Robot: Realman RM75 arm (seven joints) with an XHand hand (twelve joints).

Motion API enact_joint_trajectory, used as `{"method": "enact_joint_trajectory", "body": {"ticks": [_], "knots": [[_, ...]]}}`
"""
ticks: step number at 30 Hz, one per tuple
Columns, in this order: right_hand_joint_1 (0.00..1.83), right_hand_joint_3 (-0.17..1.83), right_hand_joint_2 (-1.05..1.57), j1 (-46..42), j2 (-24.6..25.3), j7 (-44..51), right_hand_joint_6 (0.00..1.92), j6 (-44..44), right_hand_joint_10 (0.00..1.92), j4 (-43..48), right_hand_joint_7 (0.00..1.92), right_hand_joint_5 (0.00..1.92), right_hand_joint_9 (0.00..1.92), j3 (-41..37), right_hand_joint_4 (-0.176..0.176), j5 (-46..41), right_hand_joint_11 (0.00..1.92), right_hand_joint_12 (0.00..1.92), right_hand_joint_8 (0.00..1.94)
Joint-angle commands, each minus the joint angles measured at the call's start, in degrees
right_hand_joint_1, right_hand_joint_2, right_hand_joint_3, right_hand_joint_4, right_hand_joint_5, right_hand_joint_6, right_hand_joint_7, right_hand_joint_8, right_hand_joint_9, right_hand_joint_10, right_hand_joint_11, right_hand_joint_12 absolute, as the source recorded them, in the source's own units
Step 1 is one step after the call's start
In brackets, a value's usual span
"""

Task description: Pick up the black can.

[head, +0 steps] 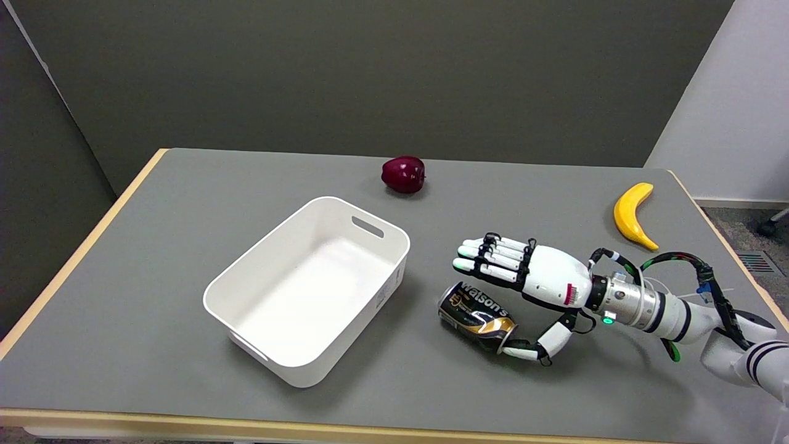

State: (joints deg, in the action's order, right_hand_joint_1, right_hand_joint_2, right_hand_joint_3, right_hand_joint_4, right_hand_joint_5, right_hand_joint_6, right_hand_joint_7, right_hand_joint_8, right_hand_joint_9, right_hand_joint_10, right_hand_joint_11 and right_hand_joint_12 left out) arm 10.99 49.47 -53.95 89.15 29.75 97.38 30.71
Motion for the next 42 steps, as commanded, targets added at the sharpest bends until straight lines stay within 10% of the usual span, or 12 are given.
{"method": "enact_joint_trajectory", "body": {"ticks": [1, 14, 18, 31, 42], "knots": [[0.51, 0.87, 0.5, 0.73, 0.09, -9.77, 0.0, -0.09, 0.17, -0.29, 0.0, 0.0, 0.0, 0.63, 0.019, -3.08, 0.0, 0.6, 0.0], [0.32, 0.92, 0.49, -12.15, 1.52, -35.09, 0.11, 0.77, 0.51, -3.06, 0.06, 0.0, 0.0, -0.97, -0.035, -25.69, 0.0, 0.92, 0.29], [0.29, 0.91, 0.53, -19.73, 3.33, -36.98, 0.06, -6.64, 0.3, 4.58, 0.01, 0.0, 0.0, -1.8, -0.151, -30.32, 0.0, 0.87, 0.18], [0.25, 0.77, 0.62, -30.54, 11.44, -8.54, 0.01, -36.66, 0.0, 27.32, 0.0, 0.0, 0.0, 3.25, -0.176, -41.26, 0.0, 0.72, 0.26], [0.33, 0.69, 0.65, -30.31, 12.13, 23.96, 0.0, -37.71, 0.0, 40.52, 0.04, 0.0, 0.0, 8.61, -0.176, -58.39, 0.0, 0.66, 0.4]]}}
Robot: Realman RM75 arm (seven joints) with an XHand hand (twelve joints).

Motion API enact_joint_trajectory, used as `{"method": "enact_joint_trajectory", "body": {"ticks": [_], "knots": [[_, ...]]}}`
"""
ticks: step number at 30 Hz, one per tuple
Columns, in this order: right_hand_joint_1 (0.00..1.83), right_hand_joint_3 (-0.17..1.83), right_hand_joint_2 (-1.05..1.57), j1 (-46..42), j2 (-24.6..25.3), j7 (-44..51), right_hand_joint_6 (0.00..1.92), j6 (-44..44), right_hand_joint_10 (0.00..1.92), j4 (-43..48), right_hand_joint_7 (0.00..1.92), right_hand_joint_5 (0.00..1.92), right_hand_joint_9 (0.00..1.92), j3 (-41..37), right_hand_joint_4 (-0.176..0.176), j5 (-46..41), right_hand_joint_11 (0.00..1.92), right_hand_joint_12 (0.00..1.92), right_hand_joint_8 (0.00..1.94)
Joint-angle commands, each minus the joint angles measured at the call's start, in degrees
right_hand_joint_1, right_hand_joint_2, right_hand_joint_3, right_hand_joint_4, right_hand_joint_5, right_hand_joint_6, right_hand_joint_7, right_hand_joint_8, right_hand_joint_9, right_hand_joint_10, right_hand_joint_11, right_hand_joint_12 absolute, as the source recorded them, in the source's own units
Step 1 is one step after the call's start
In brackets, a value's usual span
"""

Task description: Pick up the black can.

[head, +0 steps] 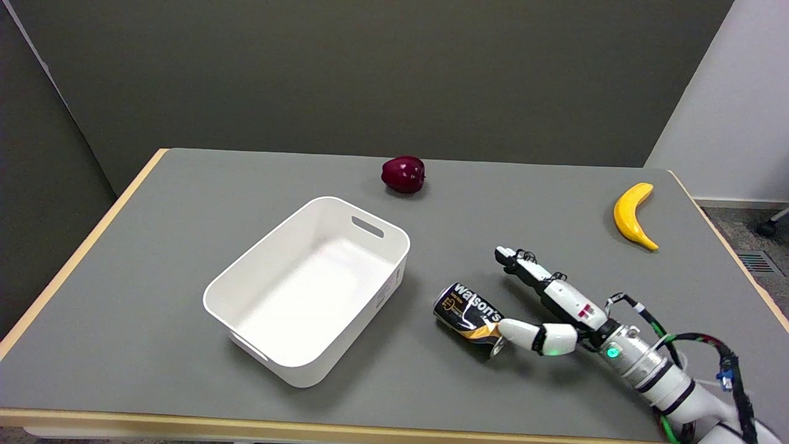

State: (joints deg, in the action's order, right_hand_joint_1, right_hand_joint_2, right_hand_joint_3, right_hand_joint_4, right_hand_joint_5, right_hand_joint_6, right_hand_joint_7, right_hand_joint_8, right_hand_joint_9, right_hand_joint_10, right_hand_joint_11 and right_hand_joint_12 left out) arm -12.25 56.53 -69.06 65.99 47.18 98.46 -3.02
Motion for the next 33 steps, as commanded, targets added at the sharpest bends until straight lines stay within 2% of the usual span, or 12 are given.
{"method": "enact_joint_trajectory", "body": {"ticks": [1, 3, 5, 7, 21, 27, 33], "knots": [[0.32, 0.73, 0.64, -7.29, 4.9, 42.3, 0.0, -13.94, 0.0, 24.76, 0.05, 0.0, 0.0, 7.27, -0.176, -25.17, 0.0, 0.65, 0.43], [0.35, 0.84, 0.57, -8.01, 3.92, 45.89, 0.0, -13.43, 0.04, 27.91, 0.06, 0.0, 0.0, 7.06, -0.176, -26.29, 0.0, 0.65, 0.51], [0.36, 0.84, 0.57, -8.8, 3.08, 47.89, 0.0, -13.36, 0.2, 30.14, 0.09, 0.0, 0.0, 7.28, -0.176, -27.62, 0.0, 0.7, 0.53], [0.37, 0.84, 0.57, -9.85, 2.56, 50.22, 0.0, -12.72, 0.26, 31.85, 0.1, 0.0, 0.0, 7.66, -0.176, -28.85, 0.0, 0.74, 0.54], [0.37, 0.84, 0.57, -15.94, 0.0, 59.48, 0.0, -5.87, 0.3, 38.46, 0.11, 0.0, 0.0, 8.57, -0.176, -34.38, 0.0, 0.76, 0.55], [0.36, 0.84, 0.57, -14.54, 0.17, 59.64, 0.0, -8.92, 0.31, 37.34, 0.1, 0.0, 0.0, 16.02, -0.176, -38.58, 0.0, 0.78, 0.55], [0.36, 0.84, 0.57, -12.04, 3.04, 61.21, 0.0, -11.8, 0.3, 35.17, 0.1, 0.0, 0.0, 20.84, -0.176, -40.67, 0.0, 0.79, 0.55]]}}
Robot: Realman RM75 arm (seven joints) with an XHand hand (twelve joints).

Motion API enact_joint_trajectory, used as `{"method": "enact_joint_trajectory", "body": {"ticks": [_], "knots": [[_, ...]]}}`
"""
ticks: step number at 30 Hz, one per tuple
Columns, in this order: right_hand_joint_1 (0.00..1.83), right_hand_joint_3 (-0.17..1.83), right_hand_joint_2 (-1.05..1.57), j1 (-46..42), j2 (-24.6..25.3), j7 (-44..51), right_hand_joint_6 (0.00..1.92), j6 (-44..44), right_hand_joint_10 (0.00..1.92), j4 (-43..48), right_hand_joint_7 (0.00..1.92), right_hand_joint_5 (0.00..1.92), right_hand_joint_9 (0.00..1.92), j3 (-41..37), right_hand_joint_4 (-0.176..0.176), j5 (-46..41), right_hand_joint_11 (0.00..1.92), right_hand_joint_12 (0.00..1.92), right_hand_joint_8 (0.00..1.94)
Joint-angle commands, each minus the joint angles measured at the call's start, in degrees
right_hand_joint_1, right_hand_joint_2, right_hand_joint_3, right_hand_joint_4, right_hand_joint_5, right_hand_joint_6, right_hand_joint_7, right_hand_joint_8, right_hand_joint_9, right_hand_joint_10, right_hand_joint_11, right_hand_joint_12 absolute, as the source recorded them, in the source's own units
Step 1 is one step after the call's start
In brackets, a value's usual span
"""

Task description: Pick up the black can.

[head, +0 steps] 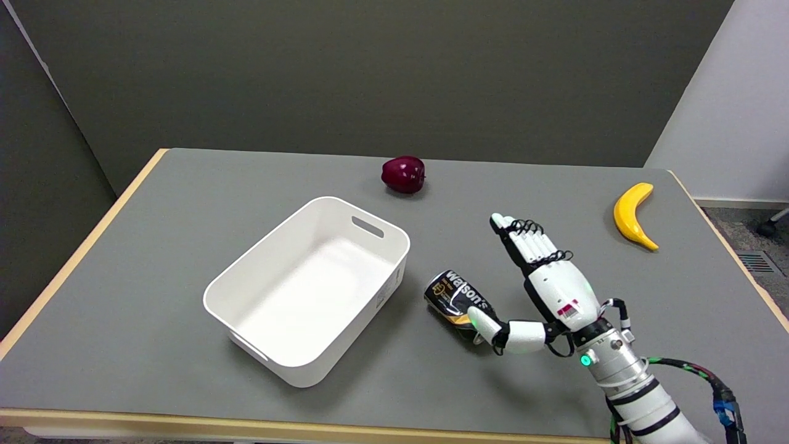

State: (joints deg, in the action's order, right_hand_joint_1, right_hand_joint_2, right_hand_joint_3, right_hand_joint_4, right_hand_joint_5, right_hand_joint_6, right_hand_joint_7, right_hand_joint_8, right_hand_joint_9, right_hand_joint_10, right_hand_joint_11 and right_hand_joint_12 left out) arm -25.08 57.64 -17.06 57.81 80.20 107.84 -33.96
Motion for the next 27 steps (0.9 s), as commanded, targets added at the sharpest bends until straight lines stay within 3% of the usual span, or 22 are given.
{"method": "enact_joint_trajectory", "body": {"ticks": [1, 8, 21, 25, 27], "knots": [[0.36, 0.84, 0.57, 1.11, 2.62, 10.33, 0.0, -4.6, 0.3, 1.91, 0.1, 0.0, 0.0, 12.1, -0.176, -10.37, 0.0, 0.79, 0.55], [0.38, 0.85, 0.58, 3.35, 4.7, 17.74, 0.0, -5.1, 0.29, 1.09, 0.09, 0.0, 0.0, 15.93, -0.176, -16.25, 0.0, 0.78, 0.55], [0.38, 0.84, 0.57, 5.71, 4.57, 18.12, 0.0, -5.29, 0.25, 1.77, 0.08, 0.0, 0.0, 15.9, -0.176, -18.11, 0.0, 0.78, 0.53], [0.44, 0.85, 0.59, 6.22, 4.68, 20.73, 0.0, -4.75, 0.29, 1.85, 0.09, 0.0, 0.0, 16.06, -0.176, -18.82, 0.0, 0.79, 0.54], [0.51, 0.87, 0.6, 6.54, 4.85, 22.05, 0.0, -4.42, 0.45, 1.85, 0.12, 0.0, 0.0, 16.06, -0.176, -18.94, 0.0, 0.81, 0.57]]}}
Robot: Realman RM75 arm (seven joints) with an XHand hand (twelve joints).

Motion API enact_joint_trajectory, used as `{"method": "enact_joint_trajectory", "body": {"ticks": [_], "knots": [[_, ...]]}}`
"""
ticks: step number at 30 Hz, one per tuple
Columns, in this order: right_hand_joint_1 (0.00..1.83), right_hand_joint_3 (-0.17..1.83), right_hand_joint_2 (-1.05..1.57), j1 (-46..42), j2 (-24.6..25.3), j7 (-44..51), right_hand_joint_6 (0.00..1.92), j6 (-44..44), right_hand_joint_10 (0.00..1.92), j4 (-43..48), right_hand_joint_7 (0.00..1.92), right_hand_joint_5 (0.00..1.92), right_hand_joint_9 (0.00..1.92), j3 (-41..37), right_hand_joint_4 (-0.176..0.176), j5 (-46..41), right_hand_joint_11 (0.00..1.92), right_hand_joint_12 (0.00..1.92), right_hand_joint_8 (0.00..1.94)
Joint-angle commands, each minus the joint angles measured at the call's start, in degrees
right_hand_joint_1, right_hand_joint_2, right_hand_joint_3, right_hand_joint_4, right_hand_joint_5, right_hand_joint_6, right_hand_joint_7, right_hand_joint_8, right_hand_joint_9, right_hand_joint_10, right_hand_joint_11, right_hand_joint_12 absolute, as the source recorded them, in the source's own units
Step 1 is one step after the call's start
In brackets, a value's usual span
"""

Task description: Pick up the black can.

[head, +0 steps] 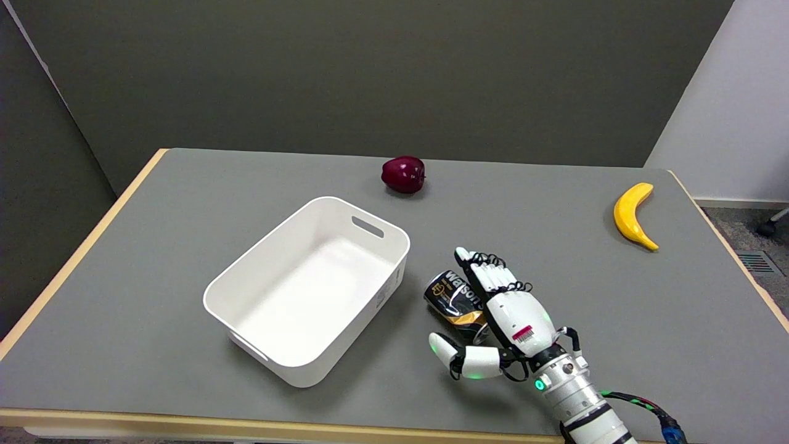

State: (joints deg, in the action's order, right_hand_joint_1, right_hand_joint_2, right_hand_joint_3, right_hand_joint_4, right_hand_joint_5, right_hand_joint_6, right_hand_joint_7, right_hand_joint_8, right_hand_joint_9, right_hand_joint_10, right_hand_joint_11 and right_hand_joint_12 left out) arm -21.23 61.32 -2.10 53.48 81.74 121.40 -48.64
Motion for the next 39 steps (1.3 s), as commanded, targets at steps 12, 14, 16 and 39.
{"method": "enact_joint_trajectory", "body": {"ticks": [12, 14, 16, 39], "knots": [[0.71, 0.94, 0.69, 3.18, 1.29, 12.01, 0.39, 1.28, 0.87, 0.23, 0.33, 0.06, 0.21, 2.5, -0.176, -5.42, 0.0, 1.14, 0.71], [0.72, 0.94, 0.7, 3.18, 1.29, 12.5, 0.4, 1.25, 0.87, 0.31, 0.33, 0.06, 0.21, 2.58, -0.176, -5.62, 0.0, 1.14, 0.72], [0.72, 0.94, 0.69, 3.21, 1.29, 12.5, 0.4, 1.05, 0.87, 0.31, 0.32, 0.06, 0.21, 2.58, -0.176, -5.62, 0.0, 1.14, 0.71], [0.69, 0.92, 0.6, 3.73, 0.01, 16.58, 0.22, -5.11, 0.82, -0.25, 0.14, 0.02, 0.13, 1.94, -0.176, -9.77, 0.0, 1.08, 0.54]]}}
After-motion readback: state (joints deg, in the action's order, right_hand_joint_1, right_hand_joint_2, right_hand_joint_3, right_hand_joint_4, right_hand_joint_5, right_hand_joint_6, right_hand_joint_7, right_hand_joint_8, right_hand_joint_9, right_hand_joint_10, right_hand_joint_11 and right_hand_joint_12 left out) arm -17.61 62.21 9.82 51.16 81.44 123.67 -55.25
